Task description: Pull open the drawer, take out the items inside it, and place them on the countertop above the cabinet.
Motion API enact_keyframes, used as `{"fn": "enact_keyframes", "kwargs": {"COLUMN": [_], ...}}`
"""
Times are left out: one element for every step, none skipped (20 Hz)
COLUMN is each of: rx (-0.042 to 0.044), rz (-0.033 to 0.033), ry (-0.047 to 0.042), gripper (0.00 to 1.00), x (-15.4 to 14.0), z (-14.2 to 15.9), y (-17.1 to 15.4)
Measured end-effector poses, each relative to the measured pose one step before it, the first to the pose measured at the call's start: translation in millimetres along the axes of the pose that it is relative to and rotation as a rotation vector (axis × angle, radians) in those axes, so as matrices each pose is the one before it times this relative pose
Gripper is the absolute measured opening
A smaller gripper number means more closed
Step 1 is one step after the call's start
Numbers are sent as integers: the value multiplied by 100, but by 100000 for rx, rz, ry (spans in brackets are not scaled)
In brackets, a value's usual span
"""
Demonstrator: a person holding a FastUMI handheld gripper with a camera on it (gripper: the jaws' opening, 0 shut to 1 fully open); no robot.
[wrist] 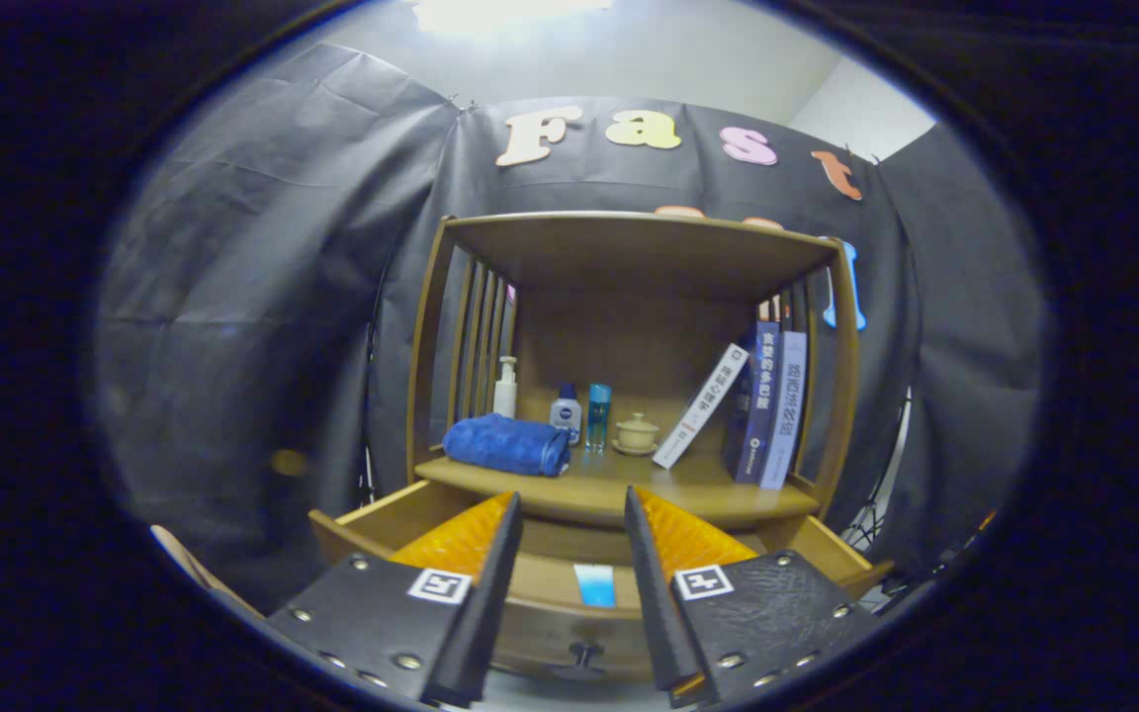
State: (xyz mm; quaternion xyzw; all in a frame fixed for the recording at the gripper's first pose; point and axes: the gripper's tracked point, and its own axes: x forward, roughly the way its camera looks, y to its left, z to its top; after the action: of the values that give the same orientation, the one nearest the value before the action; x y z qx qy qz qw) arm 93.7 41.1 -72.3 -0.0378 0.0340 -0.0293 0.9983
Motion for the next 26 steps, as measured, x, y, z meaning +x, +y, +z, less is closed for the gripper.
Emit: {"fn": "enact_keyframes", "kwargs": {"rx": [-2089,-2270,-2077,-637,-892,-1069,-1631,-295,297,-210,-433,-1467,-1444,-1690,-802,-279,401,372,-237,166,1013,3248,2606,756,-1024,-1245], "rz": [1240,1335,1193,1192,922,710,1167,1611,1902,1285,784,277,-209,268,425,948,639,972,345,124,829,3007,3630,1105,-112,784], "ry": [3618,4212,3627,2793,3091,3889,5202,3791,4343,4491,3845,4109,2434,2891,3416,3635,3484,3215,3642,3575,6586,3910,2401,3629,4605,2992], "gripper": [64,68,72,75,76,77,83,88,93,99,99,99,99,99,99,99,99,99,99,99,99,99,100,99,99,99], "x": [1273,1125,997,1040,1006,998,830,794,637,1126,734,818,714,928,1028,774,877,841,787,822,601,361,362,619,97,114], "z": [-164,-389,-283,-227,-442,-634,-918,-523,-599,-808,-656,-741,-365,-461,-582,-539,-389,-390,-320,-590,-966,-473,-278,-439,-691,-371], "y": [168,168,231,298,281,86,74,302,348,142,-44,-105,-121,-66,-37,-2,30,-26,-193,-212,-62,442,501,60,-273,-81]}}
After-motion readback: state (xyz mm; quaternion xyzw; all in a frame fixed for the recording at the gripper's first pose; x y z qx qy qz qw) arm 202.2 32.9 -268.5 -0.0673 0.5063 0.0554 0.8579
